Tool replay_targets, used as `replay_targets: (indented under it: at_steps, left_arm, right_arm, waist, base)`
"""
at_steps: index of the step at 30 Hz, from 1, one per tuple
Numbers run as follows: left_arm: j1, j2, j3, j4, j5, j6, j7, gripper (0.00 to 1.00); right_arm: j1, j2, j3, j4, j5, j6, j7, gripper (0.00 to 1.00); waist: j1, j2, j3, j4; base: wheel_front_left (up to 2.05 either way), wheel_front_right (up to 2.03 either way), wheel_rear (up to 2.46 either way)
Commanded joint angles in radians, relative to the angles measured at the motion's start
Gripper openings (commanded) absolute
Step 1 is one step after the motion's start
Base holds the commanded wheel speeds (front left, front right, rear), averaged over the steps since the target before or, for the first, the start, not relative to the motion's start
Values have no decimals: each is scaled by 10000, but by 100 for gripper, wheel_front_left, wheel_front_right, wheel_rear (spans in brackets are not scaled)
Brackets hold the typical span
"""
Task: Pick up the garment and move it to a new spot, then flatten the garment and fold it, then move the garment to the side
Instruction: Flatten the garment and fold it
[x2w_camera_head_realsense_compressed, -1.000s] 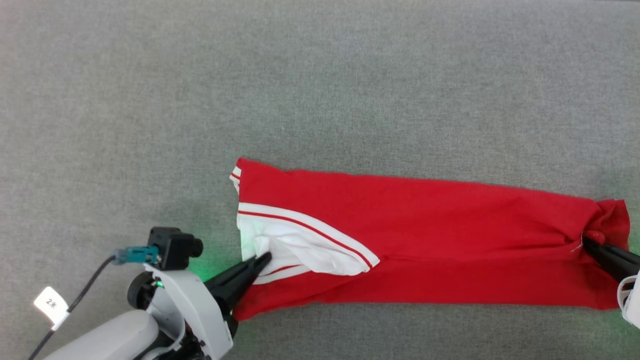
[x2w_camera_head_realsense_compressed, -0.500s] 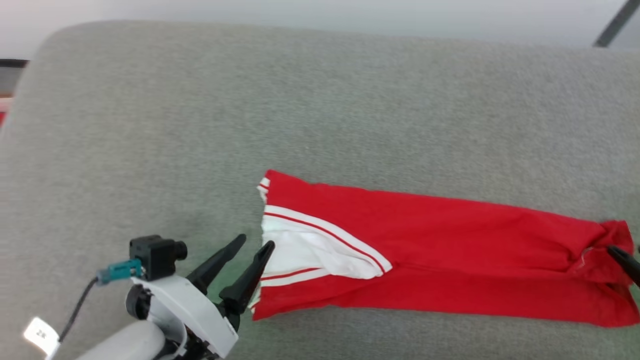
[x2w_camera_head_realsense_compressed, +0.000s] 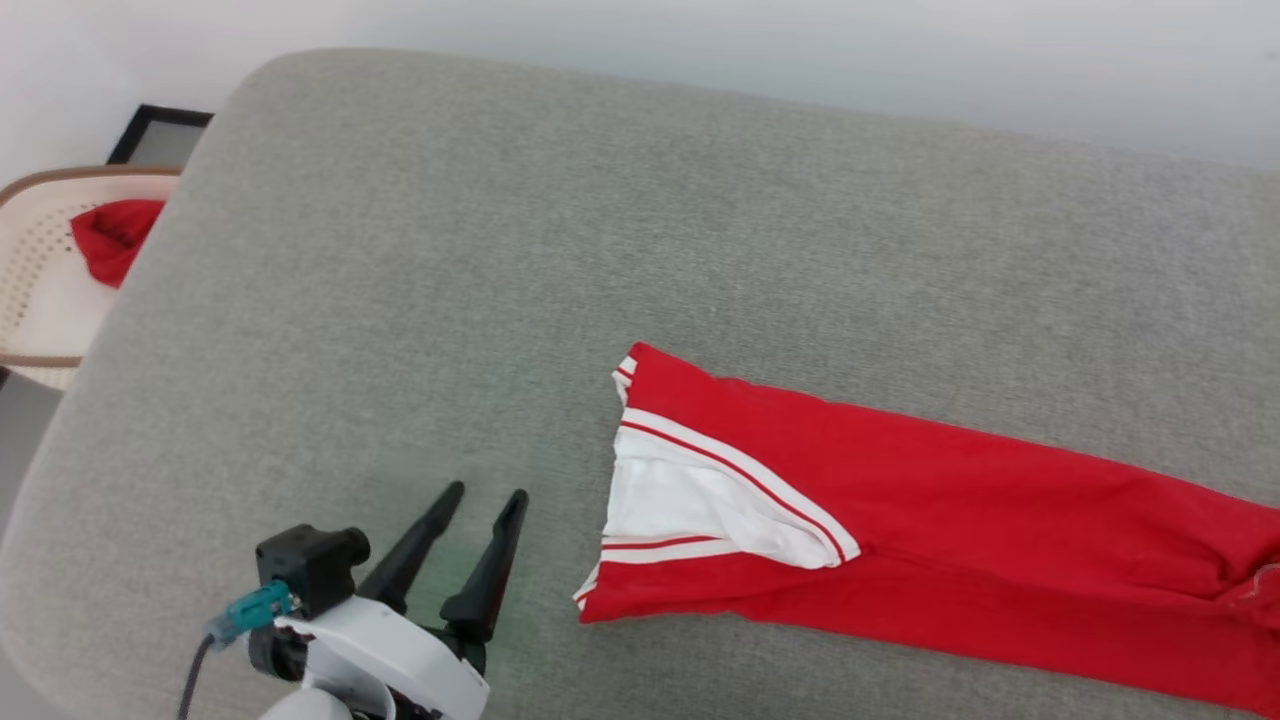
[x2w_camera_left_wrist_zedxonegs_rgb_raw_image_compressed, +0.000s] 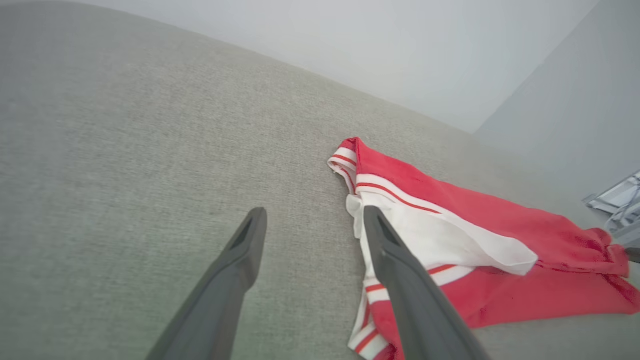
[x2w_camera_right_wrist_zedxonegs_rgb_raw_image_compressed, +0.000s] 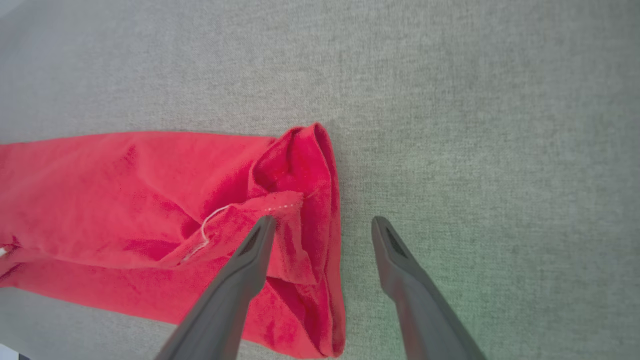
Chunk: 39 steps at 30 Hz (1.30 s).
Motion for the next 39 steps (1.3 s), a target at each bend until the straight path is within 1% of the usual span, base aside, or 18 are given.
replay_targets:
  at_steps: [1,8,9,12,15,17,22,23,24,25,26,28,33,36,39]
  left_arm:
    - [83,-110,230,128,603,-3,10,100]
    - [-3,-780,1212,330,3377,101,9,100]
    - [-3,-780,1212,330,3377,101,9,100]
    - [87,-1094,1752,163,4469,141,8,100]
    - [251,-1447,2284,36,5305,7,8,100]
    - [370,-1694,2569,50,5712,-162,8,100]
    - [522,-2284,3316,209,6366,-616,8,100]
    - [544,-2383,3433,247,6461,-708,8,100]
    - [547,-2485,3548,285,6537,-788,8,100]
    - [550,-2574,3676,315,6612,-885,8,100]
    - [559,-2647,3779,343,6704,-949,8,100]
    - [592,-2796,3983,372,6840,-1078,8,100]
    - [677,-3084,4490,315,7034,-1295,7,100]
    - [741,-3154,4752,264,7136,-1369,7,100]
    - [798,-3196,4956,203,7220,-1411,7,100]
  right_arm:
    - [151,130,-179,109,-112,-6,218,100]
    - [-329,679,-462,428,-558,-6,1012,100]
    - [-329,679,-462,428,-558,-6,1012,100]
    - [-633,975,-504,663,-874,-6,1334,100]
    - [-967,1321,-517,907,-1213,-6,1694,100]
    - [-1141,1594,-556,1107,-1483,-6,1914,100]
    - [-1430,2200,-444,1412,-2055,-6,2296,100]
    - [-1434,2308,-386,1438,-2121,-2,2401,88]
    - [-1451,2404,-335,1436,-2180,0,2491,48]
    - [-1498,2493,-337,1427,-2212,0,2525,35]
    - [-1534,2565,-331,1430,-2225,1,2573,0]
    - [-1544,2644,-274,1385,-2255,1,2683,0]
    - [-1902,2608,-610,1222,-2364,-5,2325,0]
    - [-2152,2383,-892,1176,-2426,-11,1949,0]
    - [-2318,1989,-1206,1366,-2596,-11,1473,0]
  waist:
    - [0,0,-46,156]
    - [0,0,-103,280]
    - [0,0,-103,280]
    - [0,0,-116,266]
    - [0,0,-96,258]
    - [0,0,-58,261]
    - [0,0,70,294]
    - [0,0,88,302]
    - [0,0,107,309]
    - [0,0,125,312]
    - [0,0,142,314]
    - [0,0,175,305]
    - [0,0,268,118]
    - [0,0,360,-119]
    - [0,0,479,-399]
  base:
    - [0,0,0]
    - [0,0,0]
    - [0,0,0]
    - [0,0,0]
    - [0,0,0]
    - [0,0,0]
    - [0,0,0]
    - [0,0,0]
    - [0,0,0]
    - [0,0,0]
    - [0,0,0]
    - [0,0,0]
    - [0,0,0]
    - [0,0,0]
    - [0,0,0]
